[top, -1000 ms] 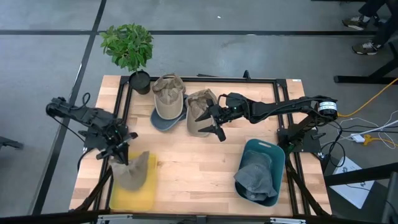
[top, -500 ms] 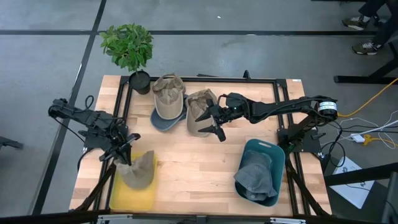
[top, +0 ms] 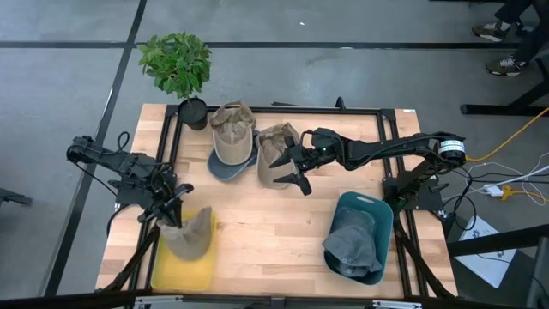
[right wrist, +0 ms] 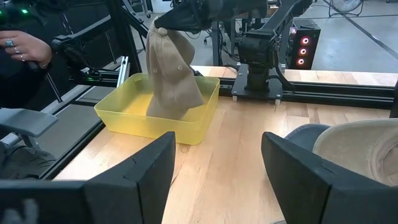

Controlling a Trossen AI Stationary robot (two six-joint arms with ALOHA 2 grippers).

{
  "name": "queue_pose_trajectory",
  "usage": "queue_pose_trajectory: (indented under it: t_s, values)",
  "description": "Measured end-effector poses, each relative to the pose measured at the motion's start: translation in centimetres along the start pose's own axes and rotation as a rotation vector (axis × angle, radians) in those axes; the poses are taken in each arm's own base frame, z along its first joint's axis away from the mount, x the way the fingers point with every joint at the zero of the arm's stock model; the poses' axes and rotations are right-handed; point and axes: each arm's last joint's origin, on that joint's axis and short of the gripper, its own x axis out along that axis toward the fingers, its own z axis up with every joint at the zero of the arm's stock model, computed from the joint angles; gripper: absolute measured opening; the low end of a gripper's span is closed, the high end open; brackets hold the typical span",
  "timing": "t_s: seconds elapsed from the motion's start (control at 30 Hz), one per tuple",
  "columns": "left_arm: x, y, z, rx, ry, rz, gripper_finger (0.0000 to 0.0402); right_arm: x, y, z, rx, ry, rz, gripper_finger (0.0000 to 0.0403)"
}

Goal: Pick & Place hat
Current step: Put the bottom brown cap into the yellow bin

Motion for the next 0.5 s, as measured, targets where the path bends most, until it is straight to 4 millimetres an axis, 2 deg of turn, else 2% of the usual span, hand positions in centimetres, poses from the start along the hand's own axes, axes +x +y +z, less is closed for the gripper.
queue_pose_trajectory:
  t_s: [0.5]
  values:
    - [-0.03, 0.29, -0.13, 0.02, 0.052, 0.099, 0.0096, 0.0, 0.0, 0.0, 0.002, 0.0, 0.0, 0.0236]
